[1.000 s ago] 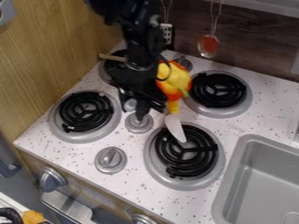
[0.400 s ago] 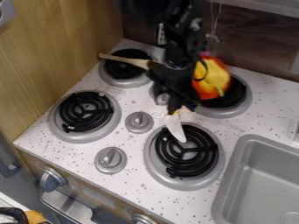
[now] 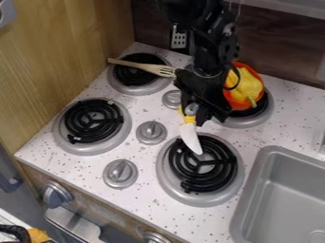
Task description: Put the orange pot with the yellow capsicum on the top right burner
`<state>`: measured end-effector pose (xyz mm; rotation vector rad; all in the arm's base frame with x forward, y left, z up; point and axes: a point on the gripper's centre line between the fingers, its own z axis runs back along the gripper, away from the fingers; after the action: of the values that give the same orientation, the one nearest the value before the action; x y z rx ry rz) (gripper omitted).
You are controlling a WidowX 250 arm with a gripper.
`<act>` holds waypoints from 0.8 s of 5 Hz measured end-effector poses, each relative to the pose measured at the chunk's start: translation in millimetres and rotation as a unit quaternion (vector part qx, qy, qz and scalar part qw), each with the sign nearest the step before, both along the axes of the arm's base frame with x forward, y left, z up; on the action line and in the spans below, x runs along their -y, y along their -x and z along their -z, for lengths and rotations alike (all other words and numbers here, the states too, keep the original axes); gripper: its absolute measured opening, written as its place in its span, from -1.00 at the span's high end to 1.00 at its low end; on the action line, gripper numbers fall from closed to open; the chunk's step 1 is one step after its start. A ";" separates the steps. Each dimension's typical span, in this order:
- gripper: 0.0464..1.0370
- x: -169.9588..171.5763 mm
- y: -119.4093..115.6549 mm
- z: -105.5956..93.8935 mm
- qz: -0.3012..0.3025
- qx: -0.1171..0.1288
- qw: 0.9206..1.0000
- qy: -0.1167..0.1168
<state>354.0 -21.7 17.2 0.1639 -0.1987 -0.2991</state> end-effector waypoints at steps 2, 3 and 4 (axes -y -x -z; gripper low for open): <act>0.32 6.5 -15.5 8.5 0.015 0.000 1.000 0.011; 0.20 7.3 -16.6 15.5 0.020 -0.010 1.000 0.016; -0.49 -2.5 -16.4 14.0 -0.050 0.000 0.999 -0.006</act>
<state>370.4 -19.2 3.2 0.1841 -0.1878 -0.2005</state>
